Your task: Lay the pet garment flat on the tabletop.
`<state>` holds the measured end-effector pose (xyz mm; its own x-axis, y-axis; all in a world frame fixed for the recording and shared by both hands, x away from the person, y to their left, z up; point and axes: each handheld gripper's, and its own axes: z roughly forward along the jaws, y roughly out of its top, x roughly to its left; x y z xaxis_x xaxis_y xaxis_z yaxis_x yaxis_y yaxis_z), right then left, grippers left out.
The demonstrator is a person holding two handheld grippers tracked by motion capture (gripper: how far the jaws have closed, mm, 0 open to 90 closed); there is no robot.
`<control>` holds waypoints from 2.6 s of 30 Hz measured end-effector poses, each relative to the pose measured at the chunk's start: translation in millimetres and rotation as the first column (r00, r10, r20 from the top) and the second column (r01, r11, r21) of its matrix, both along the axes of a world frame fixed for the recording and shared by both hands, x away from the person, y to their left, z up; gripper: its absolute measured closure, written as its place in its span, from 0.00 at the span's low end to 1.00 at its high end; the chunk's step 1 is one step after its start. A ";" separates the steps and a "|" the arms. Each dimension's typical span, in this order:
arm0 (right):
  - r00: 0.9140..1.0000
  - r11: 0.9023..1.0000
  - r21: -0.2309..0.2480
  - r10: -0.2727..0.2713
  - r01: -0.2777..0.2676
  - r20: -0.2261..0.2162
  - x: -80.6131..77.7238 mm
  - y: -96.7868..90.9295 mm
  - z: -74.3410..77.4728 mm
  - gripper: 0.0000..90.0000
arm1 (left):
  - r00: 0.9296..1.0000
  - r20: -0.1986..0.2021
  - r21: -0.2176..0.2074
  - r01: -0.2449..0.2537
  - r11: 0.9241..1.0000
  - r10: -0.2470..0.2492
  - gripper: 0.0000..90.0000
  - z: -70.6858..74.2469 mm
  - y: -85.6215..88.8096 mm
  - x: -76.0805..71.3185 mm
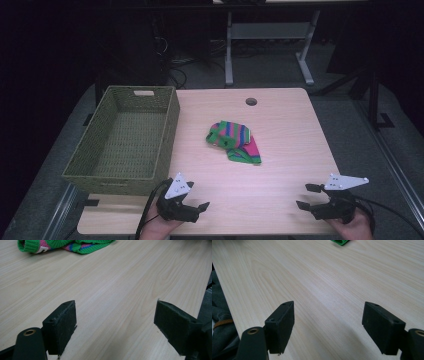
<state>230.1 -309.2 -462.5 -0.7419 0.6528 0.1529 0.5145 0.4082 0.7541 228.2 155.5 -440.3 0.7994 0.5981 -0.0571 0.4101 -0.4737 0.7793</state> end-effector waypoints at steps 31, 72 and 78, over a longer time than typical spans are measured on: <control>0.992 0.992 -0.007 0.122 -0.122 -0.002 27.6 28.5 27.8 0.27 | 1.000 0.002 -0.002 0.013 1.000 -0.013 0.22 -1.9 -0.4 -2.8; 0.976 0.979 -0.024 0.197 -0.200 -0.092 87.0 57.0 49.6 0.26 | 1.000 0.008 -0.013 0.008 1.000 -0.008 0.22 -0.9 1.3 -3.5; 0.972 0.975 -0.042 0.212 -0.217 -0.099 95.3 66.9 54.2 0.26 | 1.000 0.008 -0.015 0.008 1.000 -0.008 0.22 -0.5 1.6 -3.8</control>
<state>325.3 -242.3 -408.4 -0.8494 0.4892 0.1980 0.4780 0.5542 0.6814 224.4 157.1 -440.7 0.8046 0.5909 -0.0595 0.4001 -0.4653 0.7896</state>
